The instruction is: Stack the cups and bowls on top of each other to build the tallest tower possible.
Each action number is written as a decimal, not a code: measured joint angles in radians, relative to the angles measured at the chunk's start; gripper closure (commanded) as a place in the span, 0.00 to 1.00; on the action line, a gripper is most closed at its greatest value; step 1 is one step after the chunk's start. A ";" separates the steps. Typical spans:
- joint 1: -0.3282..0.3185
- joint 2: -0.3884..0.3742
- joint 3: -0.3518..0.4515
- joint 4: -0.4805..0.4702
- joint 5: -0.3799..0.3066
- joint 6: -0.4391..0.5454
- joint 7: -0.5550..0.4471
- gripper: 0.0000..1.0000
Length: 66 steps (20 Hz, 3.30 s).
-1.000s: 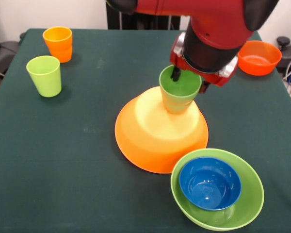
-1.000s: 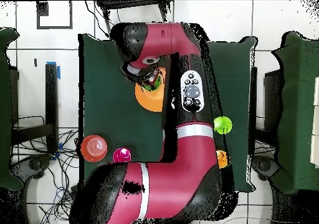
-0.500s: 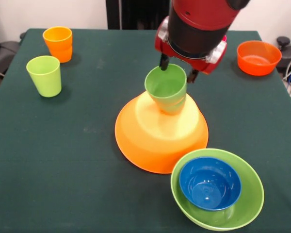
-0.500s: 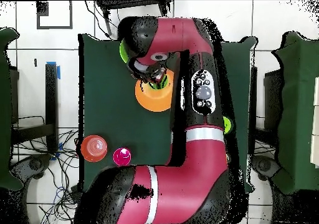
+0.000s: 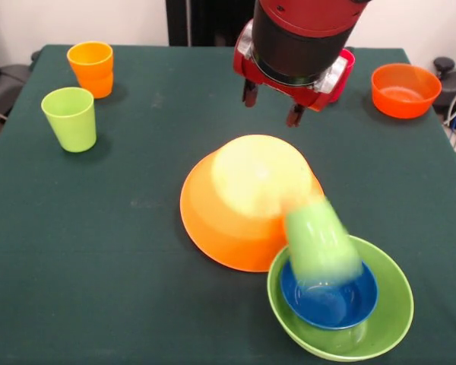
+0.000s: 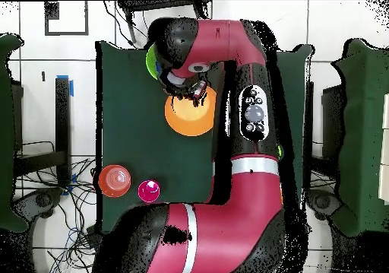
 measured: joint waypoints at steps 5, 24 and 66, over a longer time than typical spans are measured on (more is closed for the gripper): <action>0.001 0.000 0.004 0.000 0.007 0.000 0.000 0.00; 0.018 0.000 0.014 0.010 0.035 0.000 0.000 0.00; 0.197 -0.140 -0.147 0.650 0.156 -0.802 0.087 0.00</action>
